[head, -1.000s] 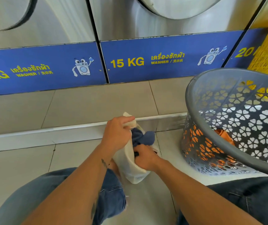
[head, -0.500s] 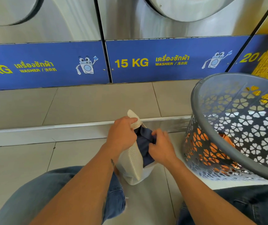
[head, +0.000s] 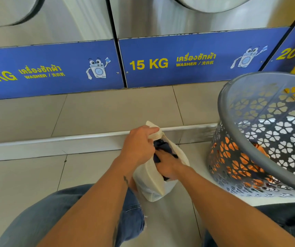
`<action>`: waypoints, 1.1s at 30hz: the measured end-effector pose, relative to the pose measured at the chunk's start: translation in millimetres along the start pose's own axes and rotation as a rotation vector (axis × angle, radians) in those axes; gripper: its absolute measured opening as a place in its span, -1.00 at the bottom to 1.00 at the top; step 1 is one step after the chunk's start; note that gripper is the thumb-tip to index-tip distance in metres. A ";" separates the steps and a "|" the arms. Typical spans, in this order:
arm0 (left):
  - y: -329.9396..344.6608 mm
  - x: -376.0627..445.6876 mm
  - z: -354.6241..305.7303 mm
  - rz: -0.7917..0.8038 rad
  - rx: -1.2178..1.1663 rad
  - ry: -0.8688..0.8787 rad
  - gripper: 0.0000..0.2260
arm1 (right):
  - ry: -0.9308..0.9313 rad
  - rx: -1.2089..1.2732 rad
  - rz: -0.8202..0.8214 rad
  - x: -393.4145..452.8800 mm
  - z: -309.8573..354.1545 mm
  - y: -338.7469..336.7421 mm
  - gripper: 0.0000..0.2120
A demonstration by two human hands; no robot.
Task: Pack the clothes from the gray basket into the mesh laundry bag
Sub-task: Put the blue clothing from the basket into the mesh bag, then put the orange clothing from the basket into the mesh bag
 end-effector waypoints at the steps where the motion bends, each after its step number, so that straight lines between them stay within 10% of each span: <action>1: -0.1 -0.2 -2.7 -0.004 0.002 0.005 -0.58 | 0.020 -0.021 -0.001 0.1 -4.6 -7.1 -0.69; 15: -20.0 -22.1 -77.2 -0.264 -0.168 0.002 -0.68 | 0.034 -0.251 0.051 -121.1 23.9 -118.7 -0.50; 25: 21.4 -21.9 -105.3 -0.151 -0.171 -0.038 -0.63 | -0.056 -0.074 -0.446 -196.3 7.7 -268.4 -0.68; 33: 53.4 2.2 -126.3 -0.062 0.110 0.125 -0.73 | 0.415 -0.325 -0.077 -147.1 -153.5 -241.8 -0.30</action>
Point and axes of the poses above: each hand's wrist, its own x-axis towards the middle knuckle, its own y-axis out of the palm, z = x × y, the point moved 9 cm from there along x, towards the middle knuckle
